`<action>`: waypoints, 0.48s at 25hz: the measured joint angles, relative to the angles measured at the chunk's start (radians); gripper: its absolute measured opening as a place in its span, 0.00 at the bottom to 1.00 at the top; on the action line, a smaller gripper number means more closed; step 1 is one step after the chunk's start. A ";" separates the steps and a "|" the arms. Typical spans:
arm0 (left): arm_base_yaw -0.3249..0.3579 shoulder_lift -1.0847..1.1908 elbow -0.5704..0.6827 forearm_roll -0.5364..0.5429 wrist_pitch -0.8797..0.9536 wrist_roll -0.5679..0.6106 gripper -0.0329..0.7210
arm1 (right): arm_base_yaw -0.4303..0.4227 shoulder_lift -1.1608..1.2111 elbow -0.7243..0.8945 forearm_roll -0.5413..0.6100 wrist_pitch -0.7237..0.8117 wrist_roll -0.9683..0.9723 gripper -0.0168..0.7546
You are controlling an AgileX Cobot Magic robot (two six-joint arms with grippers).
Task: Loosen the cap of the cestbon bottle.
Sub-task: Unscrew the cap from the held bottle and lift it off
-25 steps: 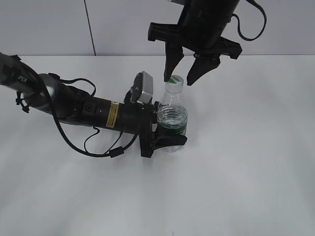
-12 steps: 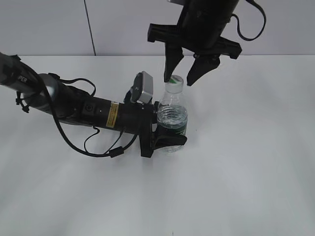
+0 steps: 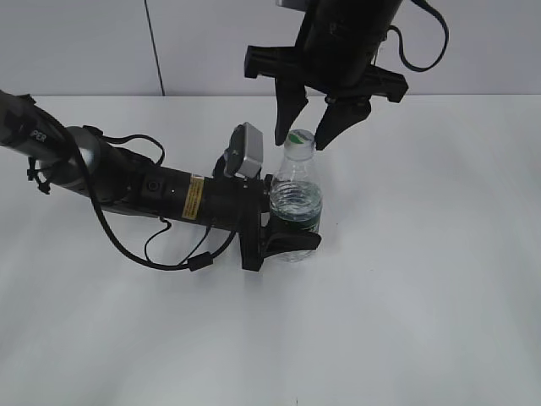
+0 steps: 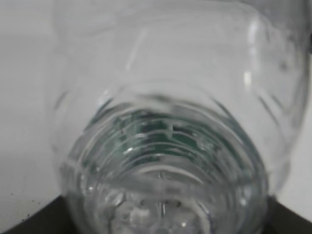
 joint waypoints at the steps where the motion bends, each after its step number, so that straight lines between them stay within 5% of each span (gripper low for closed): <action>1: 0.000 0.000 0.000 0.000 0.000 0.000 0.59 | 0.000 0.000 0.000 -0.004 0.000 0.000 0.51; 12: 0.000 0.000 0.000 0.000 0.000 0.000 0.59 | 0.000 0.000 0.000 -0.032 -0.038 0.000 0.51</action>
